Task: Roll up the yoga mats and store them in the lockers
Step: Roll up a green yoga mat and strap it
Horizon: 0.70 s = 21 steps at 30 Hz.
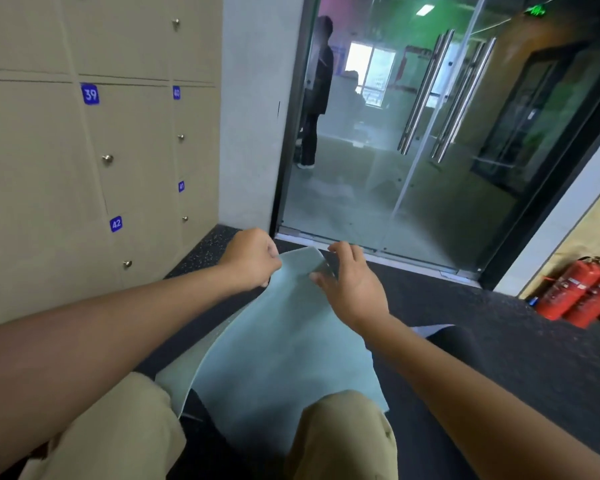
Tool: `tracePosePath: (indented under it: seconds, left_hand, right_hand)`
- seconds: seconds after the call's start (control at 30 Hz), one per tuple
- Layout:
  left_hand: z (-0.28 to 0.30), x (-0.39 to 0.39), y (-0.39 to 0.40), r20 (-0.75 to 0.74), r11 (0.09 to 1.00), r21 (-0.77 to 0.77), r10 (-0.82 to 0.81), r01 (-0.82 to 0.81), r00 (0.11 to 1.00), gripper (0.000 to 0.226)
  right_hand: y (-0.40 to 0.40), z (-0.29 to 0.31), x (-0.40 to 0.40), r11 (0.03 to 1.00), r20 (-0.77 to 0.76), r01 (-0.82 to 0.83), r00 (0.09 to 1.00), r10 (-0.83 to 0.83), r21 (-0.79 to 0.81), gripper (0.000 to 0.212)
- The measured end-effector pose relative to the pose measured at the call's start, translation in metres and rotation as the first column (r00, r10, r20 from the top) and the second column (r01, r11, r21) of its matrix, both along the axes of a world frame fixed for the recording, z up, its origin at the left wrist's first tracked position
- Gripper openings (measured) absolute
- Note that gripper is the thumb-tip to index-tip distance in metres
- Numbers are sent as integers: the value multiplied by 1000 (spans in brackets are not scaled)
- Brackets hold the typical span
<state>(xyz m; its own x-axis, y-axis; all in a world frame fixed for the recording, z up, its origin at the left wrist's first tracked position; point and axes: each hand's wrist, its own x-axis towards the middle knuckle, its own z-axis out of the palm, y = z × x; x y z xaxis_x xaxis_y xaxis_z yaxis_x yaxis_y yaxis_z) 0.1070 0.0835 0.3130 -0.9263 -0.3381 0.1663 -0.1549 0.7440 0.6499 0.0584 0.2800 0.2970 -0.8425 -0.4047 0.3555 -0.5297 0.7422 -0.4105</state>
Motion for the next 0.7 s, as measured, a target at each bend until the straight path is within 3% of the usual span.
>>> tracePosePath:
  seconds: [0.17, 0.43, 0.63, 0.7]
  left_hand:
    - [14, -1, -8, -41, 978, 124, 176, -170, 983, 23]
    - [43, -16, -15, -109, 867, 399, 366, -297, 924, 8]
    - [53, -14, -28, -135, 864, 409, 376, -294, 917, 6]
    - [51, -10, -36, -139, 862, 402, 392, -310, 909, 6]
  right_hand:
    - [-23, -7, 21, 992, 56, -46, 997, 53, -120, 53]
    - [-66, -5, 38, 945, 362, -35, 919, 157, -324, 74]
    - [-77, -12, 34, 945, 329, -19, 935, 133, -328, 26]
    - [-76, -14, 30, 942, 326, -10, 937, 126, -336, 20]
